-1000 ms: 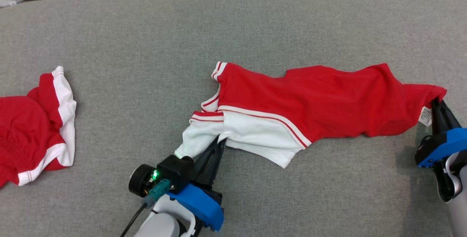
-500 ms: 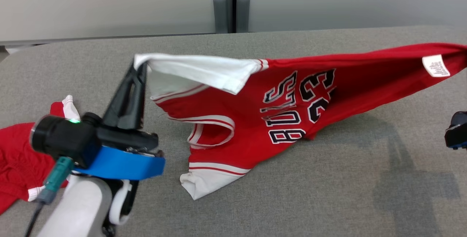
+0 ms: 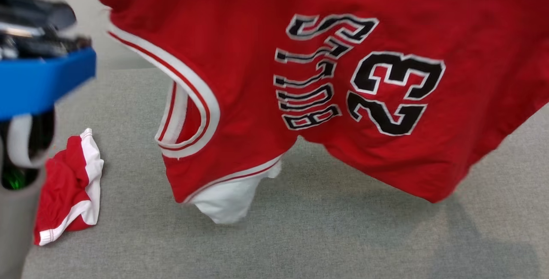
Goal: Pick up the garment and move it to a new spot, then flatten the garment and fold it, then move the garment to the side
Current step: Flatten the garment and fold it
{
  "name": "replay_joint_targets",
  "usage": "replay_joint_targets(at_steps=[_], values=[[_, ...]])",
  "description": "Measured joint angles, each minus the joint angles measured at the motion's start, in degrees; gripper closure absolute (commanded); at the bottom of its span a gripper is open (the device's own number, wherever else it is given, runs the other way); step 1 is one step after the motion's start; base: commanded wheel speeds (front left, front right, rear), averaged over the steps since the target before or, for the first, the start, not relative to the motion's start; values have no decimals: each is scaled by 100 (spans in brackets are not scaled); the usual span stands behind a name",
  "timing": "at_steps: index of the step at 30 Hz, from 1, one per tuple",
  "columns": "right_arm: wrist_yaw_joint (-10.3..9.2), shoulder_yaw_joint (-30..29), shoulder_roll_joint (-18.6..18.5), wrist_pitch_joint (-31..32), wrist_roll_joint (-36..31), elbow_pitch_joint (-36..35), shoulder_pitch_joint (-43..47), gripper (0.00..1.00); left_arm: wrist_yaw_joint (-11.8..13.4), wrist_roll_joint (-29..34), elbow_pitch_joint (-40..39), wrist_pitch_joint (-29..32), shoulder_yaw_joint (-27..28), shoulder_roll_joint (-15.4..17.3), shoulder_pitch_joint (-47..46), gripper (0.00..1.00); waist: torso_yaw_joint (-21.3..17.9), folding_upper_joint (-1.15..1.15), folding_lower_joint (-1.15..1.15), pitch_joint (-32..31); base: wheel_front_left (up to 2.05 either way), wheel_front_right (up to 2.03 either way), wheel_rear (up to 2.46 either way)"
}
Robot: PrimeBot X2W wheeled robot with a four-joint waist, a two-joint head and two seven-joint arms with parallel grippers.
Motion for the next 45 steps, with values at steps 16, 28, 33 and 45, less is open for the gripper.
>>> replay_joint_targets(at_steps=[16,28,33,45], values=[[0,1039,32,-175,242,2408,-2174,100,-537,-526,3573,-83,-334,-765,-1923,100,-128,1,3,726,0,0,0],[0,1936,883,-1206,-65,5153,-4111,100,-733,-659,6598,-1116,-98,-1090,-3388,100,-278,0,1,877,0,0,0],[-1,2405,1113,-1593,-45,6219,-4056,100,-884,-923,7562,-1324,-23,-1488,-2968,100,-106,0,1,1023,0,0,0],[-2,3186,1674,-2269,820,7366,-2363,100,-1233,-1350,8795,-1540,287,-1871,-1239,100,-19,1,1,1104,0,0,0]])
